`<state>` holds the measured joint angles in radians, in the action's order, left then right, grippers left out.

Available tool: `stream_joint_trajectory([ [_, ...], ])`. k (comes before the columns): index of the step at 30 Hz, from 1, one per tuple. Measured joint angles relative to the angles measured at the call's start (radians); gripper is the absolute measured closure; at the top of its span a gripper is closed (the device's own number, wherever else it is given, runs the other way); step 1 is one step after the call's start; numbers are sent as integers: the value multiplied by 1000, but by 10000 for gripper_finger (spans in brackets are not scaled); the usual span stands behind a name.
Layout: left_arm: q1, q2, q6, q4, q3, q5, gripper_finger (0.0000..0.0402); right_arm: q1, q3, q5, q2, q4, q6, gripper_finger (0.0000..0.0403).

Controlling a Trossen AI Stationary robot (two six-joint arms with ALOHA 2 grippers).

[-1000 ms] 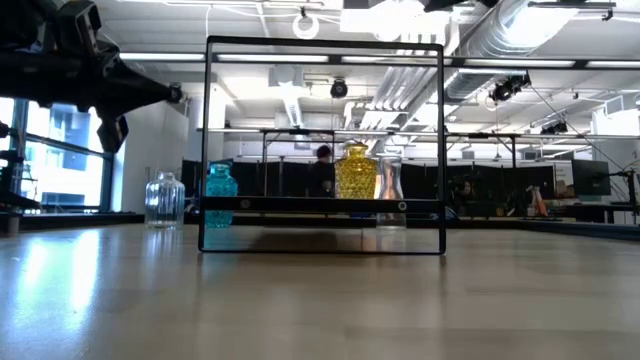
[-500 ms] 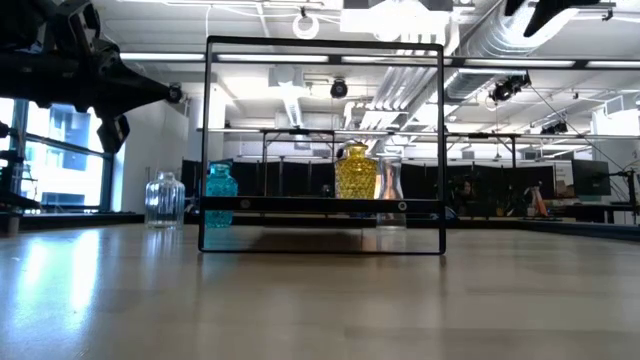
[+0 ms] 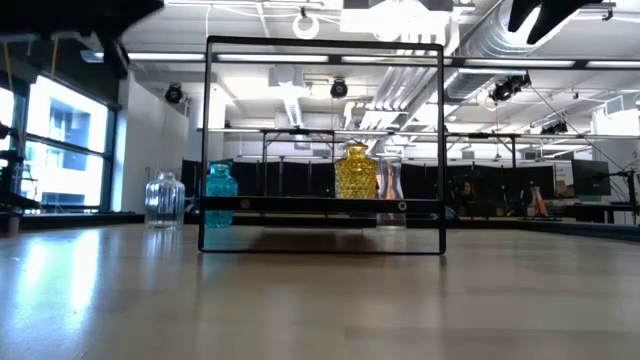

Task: Sort vases onto shelf
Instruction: Put the top left transparent flower vase on the shelf aligned with the other transparent flower vase

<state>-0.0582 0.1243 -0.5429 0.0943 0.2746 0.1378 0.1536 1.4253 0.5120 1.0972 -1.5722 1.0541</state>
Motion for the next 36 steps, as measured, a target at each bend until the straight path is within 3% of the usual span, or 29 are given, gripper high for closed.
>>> stream_joint_trajectory([
  [4, 0, 109, 125, -40, 192, 14, 401, -45, -22, 50, -15, 5, -43, 160],
  [9, 0, 318, 269, -172, 485, 13, 401, -148, -141, 38, -87, 25, -70, 160],
  [12, 0, 446, 339, -372, 676, 23, 401, -206, -257, 7, -165, 91, -92, 160],
  [18, -46, 651, 355, -960, 1042, 111, 401, -291, -489, -106, -324, 295, -144, 160],
  [21, -84, 715, 383, -1071, 1180, 152, 401, -312, -560, -145, -371, 352, -146, 160],
  [24, -107, 755, 517, -1059, 1271, 254, 401, -319, -599, -155, -396, 383, -147, 160],
  [29, -114, 806, 960, -1045, 1332, 315, 401, -319, -611, -155, -406, 389, -158, 160],
  [33, -140, 863, 924, -1052, 1332, 489, 401, -319, -595, -155, -405, 392, -165, 160],
  [36, -192, 894, 848, -1078, 1330, 478, 401, -319, -589, -155, -405, 397, -165, 160],
])
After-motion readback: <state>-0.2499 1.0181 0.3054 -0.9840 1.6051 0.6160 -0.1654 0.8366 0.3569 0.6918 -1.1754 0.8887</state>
